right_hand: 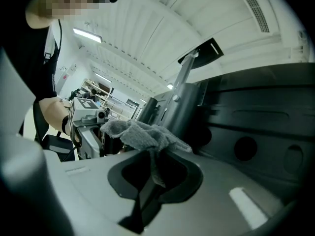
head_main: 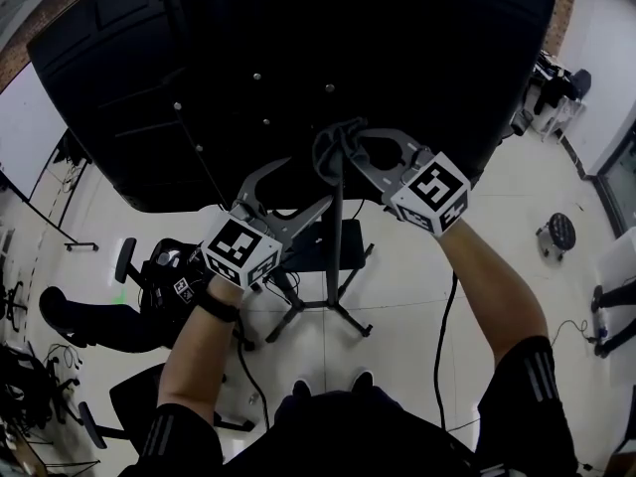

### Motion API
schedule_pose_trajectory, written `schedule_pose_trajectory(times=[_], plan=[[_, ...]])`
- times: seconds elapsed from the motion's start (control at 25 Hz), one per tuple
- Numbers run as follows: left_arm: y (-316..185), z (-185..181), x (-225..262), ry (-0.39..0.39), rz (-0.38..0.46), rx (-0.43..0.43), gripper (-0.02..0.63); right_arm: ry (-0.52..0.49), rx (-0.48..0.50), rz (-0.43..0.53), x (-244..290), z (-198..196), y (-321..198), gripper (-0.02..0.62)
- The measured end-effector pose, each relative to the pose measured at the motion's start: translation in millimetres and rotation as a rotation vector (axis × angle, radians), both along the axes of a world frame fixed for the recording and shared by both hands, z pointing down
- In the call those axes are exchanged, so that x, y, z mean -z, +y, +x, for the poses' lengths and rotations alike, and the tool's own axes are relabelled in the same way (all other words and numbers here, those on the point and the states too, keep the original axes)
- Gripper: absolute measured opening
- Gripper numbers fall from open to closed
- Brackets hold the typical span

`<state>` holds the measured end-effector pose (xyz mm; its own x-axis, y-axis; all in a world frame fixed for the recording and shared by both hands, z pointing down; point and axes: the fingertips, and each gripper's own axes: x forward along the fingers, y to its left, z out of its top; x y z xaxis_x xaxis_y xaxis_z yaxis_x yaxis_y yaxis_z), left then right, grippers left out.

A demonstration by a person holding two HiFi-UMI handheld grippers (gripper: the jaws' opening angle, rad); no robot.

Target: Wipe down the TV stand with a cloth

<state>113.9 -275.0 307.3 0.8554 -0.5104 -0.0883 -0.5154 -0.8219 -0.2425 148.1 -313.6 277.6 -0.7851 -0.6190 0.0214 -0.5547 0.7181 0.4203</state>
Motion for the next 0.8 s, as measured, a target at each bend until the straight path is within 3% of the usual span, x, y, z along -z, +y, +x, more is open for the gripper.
schedule_pose_trajectory(times=[0.28,0.8], plan=[[-1,-3,-34,-0.009,-0.053,0.020,0.342,0.145,0.009,0.007,-49,-20,9,0.037],[-6,-9,-128,-0.034,-0.180,0.044,0.342,0.151,0.005,-0.129,-151,-22,9,0.037]])
